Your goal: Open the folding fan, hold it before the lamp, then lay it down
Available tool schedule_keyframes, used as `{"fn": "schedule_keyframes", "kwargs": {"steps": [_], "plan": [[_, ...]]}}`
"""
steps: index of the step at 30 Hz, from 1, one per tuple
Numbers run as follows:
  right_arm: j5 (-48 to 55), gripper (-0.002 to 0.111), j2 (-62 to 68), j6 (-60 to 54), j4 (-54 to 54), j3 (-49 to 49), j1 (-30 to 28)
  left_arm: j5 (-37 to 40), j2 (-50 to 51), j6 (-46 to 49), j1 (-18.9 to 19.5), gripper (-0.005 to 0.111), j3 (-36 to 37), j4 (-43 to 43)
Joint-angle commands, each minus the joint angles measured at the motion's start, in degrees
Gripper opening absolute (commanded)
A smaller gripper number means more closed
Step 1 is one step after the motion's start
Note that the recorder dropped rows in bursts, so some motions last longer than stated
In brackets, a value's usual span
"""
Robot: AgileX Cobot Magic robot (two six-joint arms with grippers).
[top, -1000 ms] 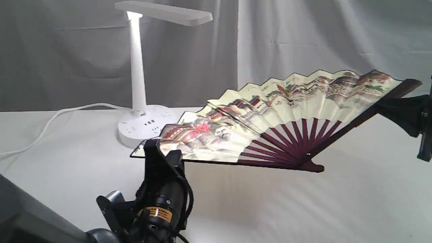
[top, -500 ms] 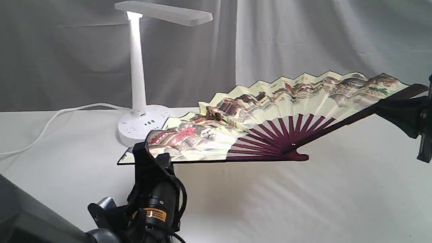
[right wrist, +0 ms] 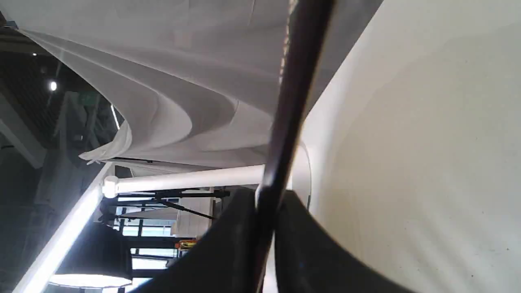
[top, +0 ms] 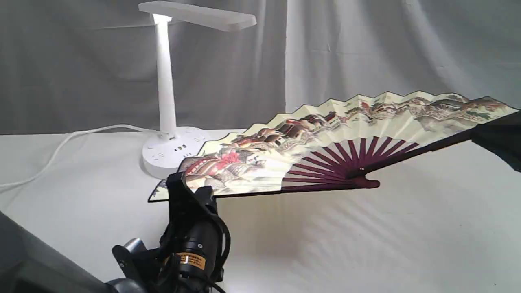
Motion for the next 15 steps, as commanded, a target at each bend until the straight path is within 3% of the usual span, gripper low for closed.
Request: {"fn": "schedule_keyframes", "kwargs": {"steps": [1, 15], "plan": [[-3.5, 0.0, -0.1, -1.4, 3.2, -0.3, -1.6, -2.5, -1.2, -3.2, 0.8, 0.0, 0.2, -5.5], [-1.9, 0.0, -0.1, -1.2, 3.2, -0.3, -1.6, -2.5, -1.2, -5.2, 0.8, 0.0, 0.2, -5.1]]}}
